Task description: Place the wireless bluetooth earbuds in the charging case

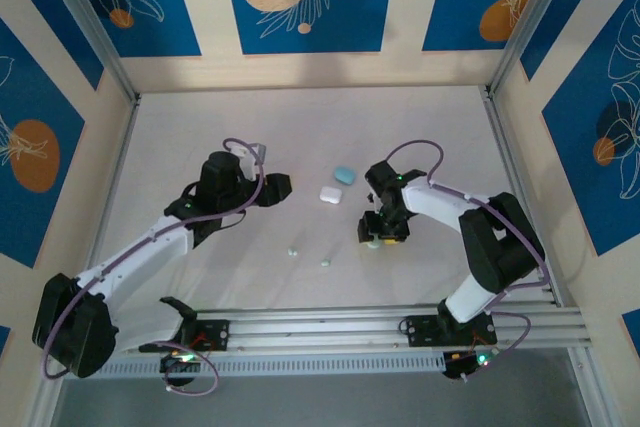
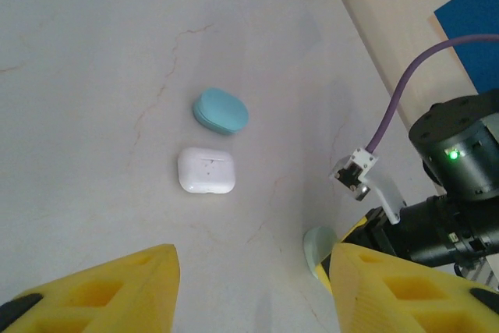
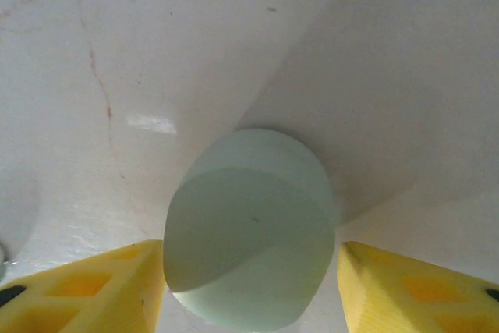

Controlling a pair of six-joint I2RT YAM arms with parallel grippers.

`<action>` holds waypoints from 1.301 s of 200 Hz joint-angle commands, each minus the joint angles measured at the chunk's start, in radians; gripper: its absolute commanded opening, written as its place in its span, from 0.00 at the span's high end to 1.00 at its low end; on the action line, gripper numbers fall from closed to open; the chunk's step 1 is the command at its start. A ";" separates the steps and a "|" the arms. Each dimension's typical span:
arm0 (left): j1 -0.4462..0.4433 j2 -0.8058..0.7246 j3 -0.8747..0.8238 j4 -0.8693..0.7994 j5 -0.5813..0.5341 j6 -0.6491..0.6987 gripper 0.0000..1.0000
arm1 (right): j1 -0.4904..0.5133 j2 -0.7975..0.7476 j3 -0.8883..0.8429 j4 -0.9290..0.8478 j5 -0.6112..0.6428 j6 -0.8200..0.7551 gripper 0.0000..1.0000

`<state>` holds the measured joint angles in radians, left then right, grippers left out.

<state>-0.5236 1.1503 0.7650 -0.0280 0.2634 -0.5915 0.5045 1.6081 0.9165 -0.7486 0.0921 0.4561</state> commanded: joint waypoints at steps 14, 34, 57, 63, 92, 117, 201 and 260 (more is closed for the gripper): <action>0.011 -0.023 -0.021 -0.026 -0.020 0.020 0.47 | 0.050 0.036 0.042 -0.035 0.128 0.043 0.43; 0.010 -0.024 -0.022 -0.024 -0.012 0.016 0.47 | 0.063 0.048 0.042 -0.021 0.160 0.060 0.44; 0.010 -0.025 -0.025 -0.024 -0.010 0.012 0.47 | 0.067 0.051 0.043 -0.001 0.160 0.066 0.44; 0.010 -0.024 -0.026 -0.024 -0.010 0.012 0.47 | 0.067 0.052 0.044 0.002 0.163 0.067 0.45; 0.010 -0.024 -0.030 -0.024 -0.004 0.006 0.47 | 0.066 0.050 0.035 0.036 0.142 0.072 0.48; 0.010 -0.027 -0.030 -0.024 0.000 0.005 0.47 | 0.076 0.037 0.029 0.050 0.141 0.078 0.55; -0.005 -0.071 0.001 0.058 0.163 -0.053 0.44 | 0.225 -0.486 -0.081 0.373 0.031 -0.223 0.63; -0.105 -0.124 0.110 0.036 0.229 -0.081 0.34 | 0.287 -0.730 -0.136 0.587 -0.100 -0.564 0.64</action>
<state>-0.5804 1.0550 0.7925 0.0055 0.4381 -0.6624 0.7715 0.9005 0.7811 -0.2607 0.0593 0.0792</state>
